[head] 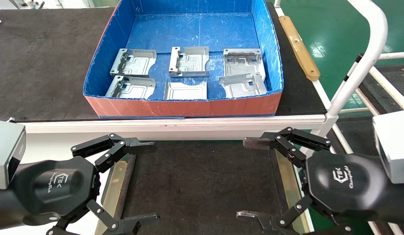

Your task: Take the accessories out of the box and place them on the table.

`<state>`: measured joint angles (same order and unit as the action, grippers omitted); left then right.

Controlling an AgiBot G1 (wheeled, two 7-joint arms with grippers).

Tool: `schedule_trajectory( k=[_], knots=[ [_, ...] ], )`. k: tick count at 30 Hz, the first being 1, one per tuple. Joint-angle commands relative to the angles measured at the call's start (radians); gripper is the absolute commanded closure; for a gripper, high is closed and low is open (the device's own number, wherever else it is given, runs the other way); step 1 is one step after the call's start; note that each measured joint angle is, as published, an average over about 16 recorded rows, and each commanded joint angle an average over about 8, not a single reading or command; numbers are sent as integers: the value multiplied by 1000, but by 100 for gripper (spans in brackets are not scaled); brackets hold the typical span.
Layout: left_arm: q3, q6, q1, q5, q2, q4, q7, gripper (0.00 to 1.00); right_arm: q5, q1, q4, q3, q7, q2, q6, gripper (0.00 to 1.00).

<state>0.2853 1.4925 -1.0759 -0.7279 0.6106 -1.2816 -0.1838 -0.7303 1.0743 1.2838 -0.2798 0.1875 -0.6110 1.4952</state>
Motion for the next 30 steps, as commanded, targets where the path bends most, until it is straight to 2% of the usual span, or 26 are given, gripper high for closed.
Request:
schedule_trajectory(
  k=[1, 8, 15, 30],
  knots=[
    [0, 0, 0, 0, 0, 0, 0, 0, 0, 0, 0, 0, 0, 0, 0, 0],
    [4, -12, -2, -16, 7, 1, 9, 0, 0, 0, 0, 0, 0, 0, 0, 0],
    [21, -71, -29, -85, 51, 21, 39, 0, 0, 1, -1, -1, -1, 0, 0, 0],
    [83, -238, -214, -242, 196, 155, -11, 0, 1, 1, -1, -2, -1, 0, 0, 0]
  ],
)
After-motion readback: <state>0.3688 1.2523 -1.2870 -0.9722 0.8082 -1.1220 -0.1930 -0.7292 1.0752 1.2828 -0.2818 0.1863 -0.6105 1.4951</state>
